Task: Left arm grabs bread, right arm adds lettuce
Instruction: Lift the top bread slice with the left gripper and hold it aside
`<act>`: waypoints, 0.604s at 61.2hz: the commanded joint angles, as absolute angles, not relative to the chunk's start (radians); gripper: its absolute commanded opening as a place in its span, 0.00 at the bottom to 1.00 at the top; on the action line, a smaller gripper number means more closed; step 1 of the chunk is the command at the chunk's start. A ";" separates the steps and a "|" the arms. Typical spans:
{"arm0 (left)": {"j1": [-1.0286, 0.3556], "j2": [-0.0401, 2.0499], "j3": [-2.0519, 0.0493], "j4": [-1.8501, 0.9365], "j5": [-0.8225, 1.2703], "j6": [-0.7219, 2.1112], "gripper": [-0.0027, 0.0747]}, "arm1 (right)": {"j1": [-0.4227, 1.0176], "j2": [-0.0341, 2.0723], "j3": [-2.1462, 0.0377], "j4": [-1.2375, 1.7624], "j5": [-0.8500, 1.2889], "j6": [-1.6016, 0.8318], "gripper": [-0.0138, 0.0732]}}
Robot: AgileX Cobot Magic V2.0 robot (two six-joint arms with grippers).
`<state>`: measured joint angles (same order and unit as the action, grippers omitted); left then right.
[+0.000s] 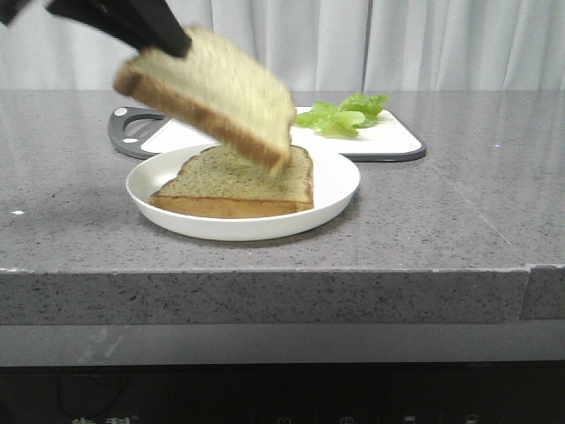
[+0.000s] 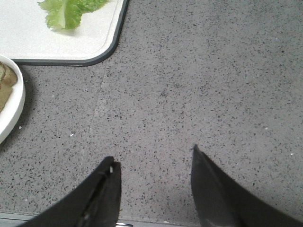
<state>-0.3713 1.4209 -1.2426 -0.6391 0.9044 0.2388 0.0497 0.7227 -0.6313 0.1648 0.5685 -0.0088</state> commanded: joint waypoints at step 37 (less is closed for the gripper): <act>-0.228 1.015 -0.985 -0.656 0.866 0.267 0.01 | 0.046 1.049 -0.833 0.271 0.452 -0.022 0.59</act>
<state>-0.2307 1.0350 -0.9596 -0.6119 0.9107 0.2643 0.0497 1.0008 -0.7387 0.2563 0.5140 -0.0088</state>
